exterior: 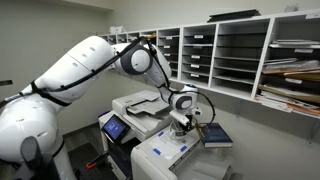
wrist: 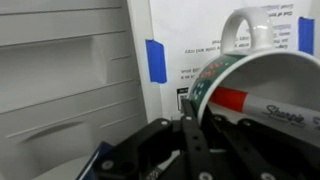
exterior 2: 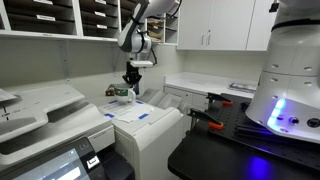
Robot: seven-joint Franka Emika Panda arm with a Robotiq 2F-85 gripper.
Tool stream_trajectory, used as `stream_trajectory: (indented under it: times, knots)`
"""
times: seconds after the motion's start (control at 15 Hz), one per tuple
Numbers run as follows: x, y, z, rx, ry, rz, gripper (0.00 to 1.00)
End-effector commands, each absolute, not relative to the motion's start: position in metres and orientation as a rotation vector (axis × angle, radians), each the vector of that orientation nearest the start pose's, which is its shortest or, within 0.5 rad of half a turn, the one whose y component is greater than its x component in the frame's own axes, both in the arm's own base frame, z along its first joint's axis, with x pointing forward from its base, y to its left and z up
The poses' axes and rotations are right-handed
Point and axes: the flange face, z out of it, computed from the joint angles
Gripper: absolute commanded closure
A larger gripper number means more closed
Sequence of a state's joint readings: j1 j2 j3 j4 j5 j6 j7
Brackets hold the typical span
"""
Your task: Move the mug to the right
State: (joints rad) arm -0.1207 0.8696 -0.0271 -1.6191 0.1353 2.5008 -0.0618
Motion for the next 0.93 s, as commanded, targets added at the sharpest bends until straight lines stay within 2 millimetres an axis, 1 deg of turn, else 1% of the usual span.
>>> stream_trajectory:
  times: [0.0,0.07,0.27,0.33,0.4,0.47,0.53,0.6,0.73,0.87]
  knots:
    - [0.687,-0.102,0.107,-3.1,0.35,0.05,0.97]
    - [0.687,-0.1,0.101,-3.109,0.344,0.066,0.97]
    - [0.687,-0.101,0.09,-3.145,0.348,0.113,0.97]
    - [0.689,-0.115,0.084,-3.147,0.344,0.135,0.97]
    - [0.689,-0.117,0.081,-3.151,0.348,0.143,0.78]
    - [0.691,-0.119,0.084,-3.149,0.347,0.139,0.63]
    - [0.692,-0.122,0.084,-3.136,0.337,0.141,0.57]
    - [0.692,-0.123,0.088,-3.12,0.335,0.121,0.49]
    - [0.692,-0.125,0.106,-3.096,0.287,0.066,0.33]
    - [0.69,-0.121,0.132,-3.07,0.186,-0.014,0.19]
